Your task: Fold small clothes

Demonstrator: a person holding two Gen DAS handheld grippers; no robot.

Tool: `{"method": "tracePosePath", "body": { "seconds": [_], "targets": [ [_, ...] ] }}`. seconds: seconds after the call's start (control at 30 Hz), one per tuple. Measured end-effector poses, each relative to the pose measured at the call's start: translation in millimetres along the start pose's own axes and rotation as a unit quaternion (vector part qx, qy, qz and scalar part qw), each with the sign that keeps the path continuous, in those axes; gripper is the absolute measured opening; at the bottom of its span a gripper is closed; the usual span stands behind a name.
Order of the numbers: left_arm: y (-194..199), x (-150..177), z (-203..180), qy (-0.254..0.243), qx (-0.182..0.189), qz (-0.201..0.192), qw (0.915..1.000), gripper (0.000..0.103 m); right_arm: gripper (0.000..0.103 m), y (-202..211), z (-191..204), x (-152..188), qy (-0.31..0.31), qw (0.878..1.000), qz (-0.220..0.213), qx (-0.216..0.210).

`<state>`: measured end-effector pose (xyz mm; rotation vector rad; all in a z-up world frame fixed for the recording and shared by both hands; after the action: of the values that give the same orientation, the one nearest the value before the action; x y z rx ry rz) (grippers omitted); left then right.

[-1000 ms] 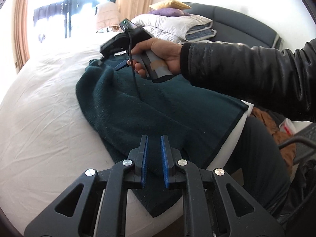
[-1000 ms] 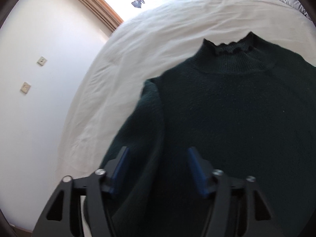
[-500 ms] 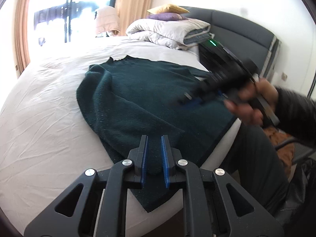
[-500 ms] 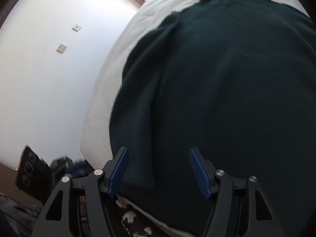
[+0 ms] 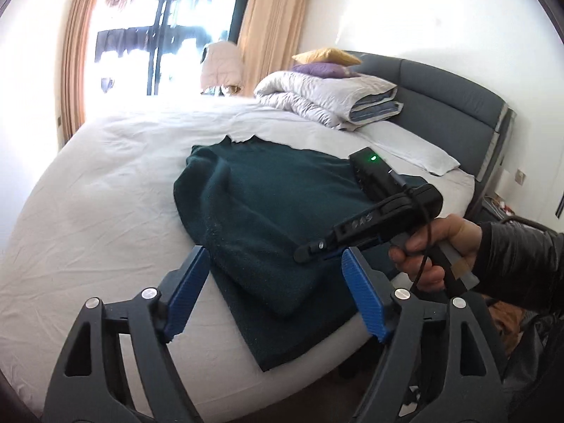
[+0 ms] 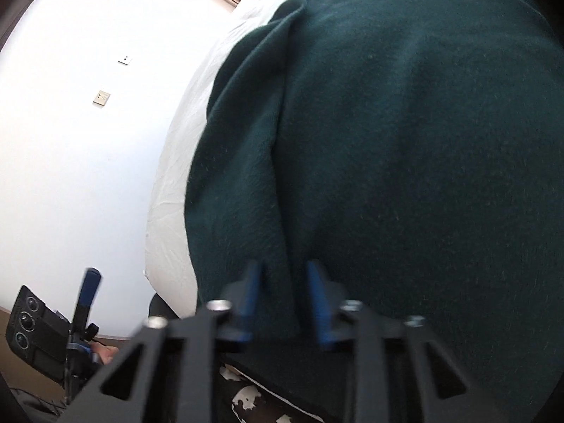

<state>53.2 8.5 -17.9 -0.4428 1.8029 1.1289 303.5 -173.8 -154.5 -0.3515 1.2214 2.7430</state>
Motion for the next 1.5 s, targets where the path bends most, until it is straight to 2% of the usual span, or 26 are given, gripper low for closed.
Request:
{"method": "tracePosePath", "body": {
  "seconds": [0.07,0.17,0.27,0.37,0.53,0.67,0.8,0.93,0.97,1.0,1.03,1.07,1.1,1.13,1.2,1.33,1.4,1.43,1.47,1.5],
  "targets": [
    [-1.9,5.5,-11.7,-0.019,-0.002,0.007,0.9998,0.078,0.01,-0.6,4.0,7.7,0.005,1.0,0.0,0.002],
    [-6.1,12.8,-21.5,-0.05,-0.003,0.015,0.9986,0.078,0.01,2.1,10.6,13.9,-0.021,1.0,-0.01,-0.02],
    [-15.5,19.1,-28.1,-0.081,-0.016,0.019,0.9964,0.078,0.009,5.3,18.1,19.5,-0.053,0.997,-0.015,-0.057],
    [-21.3,24.8,-34.1,-0.11,-0.034,0.02,0.9932,0.078,0.009,3.2,31.8,22.0,-0.08,0.991,-0.014,-0.11],
    [-30.8,31.4,-42.0,-0.176,-0.081,0.023,0.9808,0.078,0.009,5.0,41.1,23.6,-0.122,0.979,-0.006,-0.164],
    [-43.9,36.4,-48.6,-0.225,-0.116,0.033,0.967,0.078,0.009,5.6,41.8,22.3,-0.157,0.968,-0.006,-0.195],
    [-61.6,41.0,-51.4,-0.252,-0.146,0.042,0.9558,0.078,0.009,4.8,42.0,24.1,-0.189,0.956,-0.005,-0.224],
    [-74.5,40.8,-47.9,-0.248,-0.155,0.043,0.9552,0.077,0.01,-3.7,39.5,24.5,-0.205,0.949,0.001,-0.238],
    [-77.3,40.0,-45.7,-0.248,-0.153,0.044,0.9556,0.07,0.01,-8.1,34.3,21.0,-0.209,0.948,0.004,-0.24],
    [-80.7,39.7,-43.8,-0.249,-0.153,0.047,0.9552,0.058,0.01,-10.1,32.3,21.3,-0.213,0.947,0.006,-0.243],
    [-85.0,41.1,-43.3,-0.251,-0.147,0.055,0.9553,0.052,0.01,-7.8,29.4,24.8,-0.214,0.946,0.009,-0.244],
    [-89.4,40.0,-41.4,-0.25,-0.139,0.061,0.9562,0.036,0.01,-7.8,26.5,26.9,-0.215,0.946,0.01,-0.243],
    [-92.6,41.6,-42.0,-0.249,-0.132,0.067,0.957,0.029,0.011,-11.0,23.8,27.1,-0.217,0.945,0.012,-0.244],
    [-95.1,42.9,-42.6,-0.249,-0.128,0.071,0.9573,0.027,0.011,-17.2,21.6,24.6,-0.219,0.945,0.014,-0.244],
    [-98.6,45.1,-45.8,-0.253,-0.12,0.072,0.9573,0.018,0.011,-7.5,14.6,26.9,-0.215,0.946,0.015,-0.241],
    [-101.3,48.6,-52.8,-0.254,-0.111,0.072,0.9582,0.013,0.012,-9.0,7.1,22.7,-0.213,0.95,0.013,-0.226],
    [-102.7,48.2,-54.6,-0.252,-0.104,0.072,0.9594,0.009,0.014,-6.7,1.3,21.9,-0.189,0.962,0.015,-0.195],
    [-101.3,47.6,-56.9,-0.255,-0.103,0.068,0.959,0.009,0.024,-4.3,-0.4,20.3,-0.168,0.971,0.012,-0.169],
    [-100.6,47.2,-59.4,-0.26,-0.103,0.064,0.9579,0.009,0.031,-8.3,0.1,19.7,-0.155,0.976,0.011,-0.151],
    [-101.4,47.5,-61.2,-0.265,-0.102,0.062,0.9568,0.009,0.043,-6.2,-3.3,17.3,-0.145,0.98,0.009,-0.136]
  ]
}}
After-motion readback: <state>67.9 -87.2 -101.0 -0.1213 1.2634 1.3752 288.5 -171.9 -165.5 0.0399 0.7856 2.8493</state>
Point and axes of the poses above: each gripper's, at about its wrist camera, not at the fingertips, and y roughly against the way its jaws point, z to its left, x to its underside, the point moved 6 cm from there along -y, roughly the way its jaws point, and after that the axes turned 3 degrees about -x, right-handed, at the moved point
